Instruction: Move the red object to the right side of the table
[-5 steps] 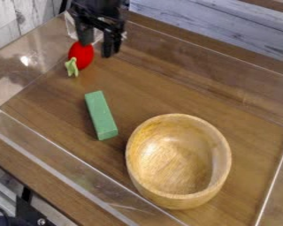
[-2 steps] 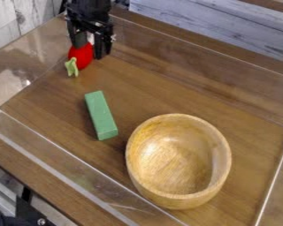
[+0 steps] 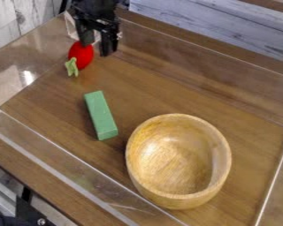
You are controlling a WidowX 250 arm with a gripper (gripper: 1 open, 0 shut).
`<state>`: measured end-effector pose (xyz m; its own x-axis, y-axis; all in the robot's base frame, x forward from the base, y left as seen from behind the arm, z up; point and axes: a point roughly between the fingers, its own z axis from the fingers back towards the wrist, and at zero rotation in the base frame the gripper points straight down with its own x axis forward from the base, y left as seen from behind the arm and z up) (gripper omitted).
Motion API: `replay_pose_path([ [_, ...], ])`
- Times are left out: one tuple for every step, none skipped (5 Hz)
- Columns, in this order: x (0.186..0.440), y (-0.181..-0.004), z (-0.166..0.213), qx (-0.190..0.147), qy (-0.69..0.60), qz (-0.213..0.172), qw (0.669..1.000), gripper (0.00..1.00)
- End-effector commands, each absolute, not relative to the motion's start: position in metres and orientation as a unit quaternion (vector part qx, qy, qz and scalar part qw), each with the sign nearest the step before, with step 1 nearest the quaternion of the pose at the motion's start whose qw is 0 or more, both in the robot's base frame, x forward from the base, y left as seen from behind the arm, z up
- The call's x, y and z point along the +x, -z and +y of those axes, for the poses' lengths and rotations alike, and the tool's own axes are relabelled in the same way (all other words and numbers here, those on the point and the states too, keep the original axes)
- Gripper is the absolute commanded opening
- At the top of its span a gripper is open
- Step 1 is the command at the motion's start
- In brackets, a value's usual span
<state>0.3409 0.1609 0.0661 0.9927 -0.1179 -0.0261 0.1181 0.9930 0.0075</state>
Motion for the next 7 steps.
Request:
replay_pose_path([
  [0.364,-0.085,0.174,0.015,0.079,-0.019,0.997,1.0],
  [0.368,-0.068,0.184,0.013,0.063,-0.016,0.998,1.0],
  [0.373,-0.052,0.195,0.005,0.045,-0.013,0.999,1.0],
  [0.377,-0.048,0.203,-0.006,0.067,-0.011,0.998,1.0],
  [0.376,-0.046,0.207,-0.018,0.088,-0.011,0.996,1.0],
  [0.375,-0.041,0.204,-0.03,0.074,-0.013,0.997,1.0],
  [0.373,-0.035,0.2,-0.046,0.056,-0.017,0.997,1.0],
])
